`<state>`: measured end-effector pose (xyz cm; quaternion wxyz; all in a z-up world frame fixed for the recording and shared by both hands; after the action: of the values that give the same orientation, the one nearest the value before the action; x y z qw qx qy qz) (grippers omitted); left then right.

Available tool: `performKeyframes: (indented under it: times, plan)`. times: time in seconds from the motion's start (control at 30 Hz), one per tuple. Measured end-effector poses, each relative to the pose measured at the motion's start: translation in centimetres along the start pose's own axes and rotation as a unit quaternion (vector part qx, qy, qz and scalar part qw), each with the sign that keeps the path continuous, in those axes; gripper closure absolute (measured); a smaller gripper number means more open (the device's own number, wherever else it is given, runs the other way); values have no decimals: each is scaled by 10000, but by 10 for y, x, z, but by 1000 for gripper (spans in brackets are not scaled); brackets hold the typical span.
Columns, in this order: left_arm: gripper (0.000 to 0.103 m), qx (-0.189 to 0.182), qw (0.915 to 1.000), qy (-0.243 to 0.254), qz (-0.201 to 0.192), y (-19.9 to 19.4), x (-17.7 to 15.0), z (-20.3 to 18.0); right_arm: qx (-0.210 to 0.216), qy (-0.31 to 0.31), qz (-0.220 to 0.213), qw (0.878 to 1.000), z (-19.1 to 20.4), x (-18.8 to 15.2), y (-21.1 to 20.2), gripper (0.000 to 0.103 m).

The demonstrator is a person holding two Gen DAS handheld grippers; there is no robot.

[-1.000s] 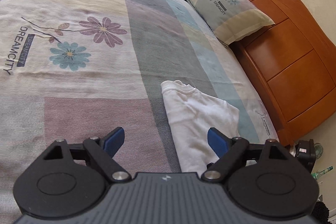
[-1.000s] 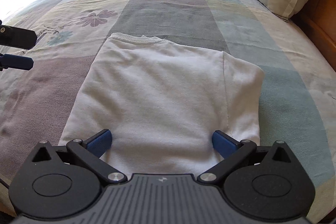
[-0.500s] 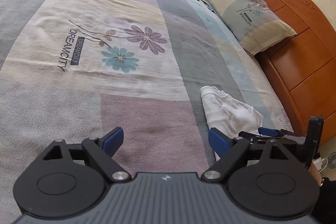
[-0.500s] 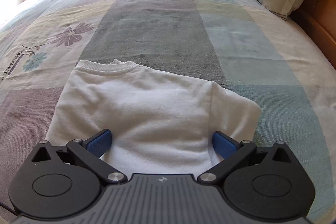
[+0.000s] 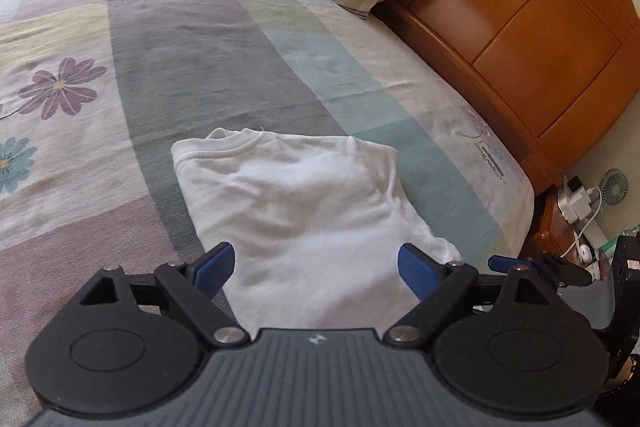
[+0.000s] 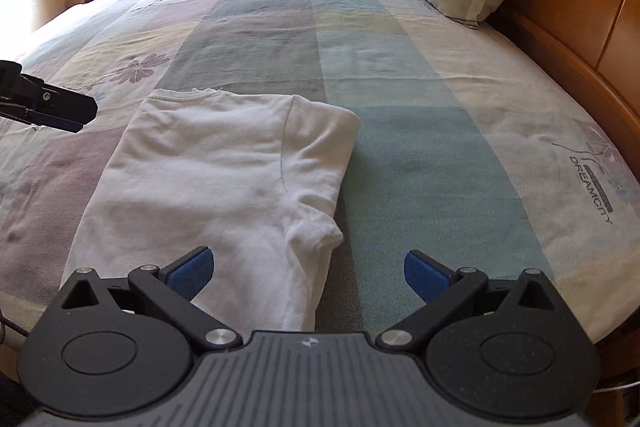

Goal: Fold clothes

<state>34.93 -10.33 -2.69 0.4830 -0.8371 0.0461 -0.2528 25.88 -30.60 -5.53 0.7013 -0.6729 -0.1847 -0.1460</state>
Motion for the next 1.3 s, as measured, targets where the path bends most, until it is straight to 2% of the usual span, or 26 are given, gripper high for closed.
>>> performKeyframes:
  times: [0.17,0.33,0.43,0.5,0.6,0.7,0.87,1.0,1.17,1.3]
  plan:
    - [14,-10,9989,325,340,19,3,-18,-21,525,-105,9986,-8,-21,4,0]
    - [14,61,9979,417,483,27,8,-24,29,1185,-431,9920,-32,-12,2,0]
    - [14,121,9979,373,514,33,10,-26,28,1446,-269,9891,-42,-10,17,0]
    - [14,95,9982,276,524,35,9,-26,-229,1434,-89,9894,-48,-14,25,0]
    - [14,74,9985,211,498,35,8,-24,-1,1406,-141,9900,-52,-19,18,0]
    - [14,129,9990,137,397,30,9,-20,508,977,-362,9933,-34,-9,2,0]
    - [14,94,9998,27,177,10,-1,-6,853,-103,-485,9951,33,-2,-10,0]
    - [14,72,9997,-82,203,0,-20,13,1076,-161,-336,9935,75,-12,-2,0]
    - [14,97,9997,-31,233,-20,-38,37,347,-330,143,9988,101,-41,18,0]
    - [14,-17,9999,-113,-44,-41,-40,52,238,-34,-125,9996,111,-32,1,0]
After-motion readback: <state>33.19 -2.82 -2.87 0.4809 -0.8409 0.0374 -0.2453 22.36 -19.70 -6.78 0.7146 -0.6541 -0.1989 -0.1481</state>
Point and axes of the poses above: each gripper's, at about its wrist camera, not at the fingertips, and y roughly the way its jaws point, z to its left, x to its top, the point moved 7 cm from there along y, roughly the way its jaws point, and after that the axes turned 12 degrees about z, right-handed, at the moved point
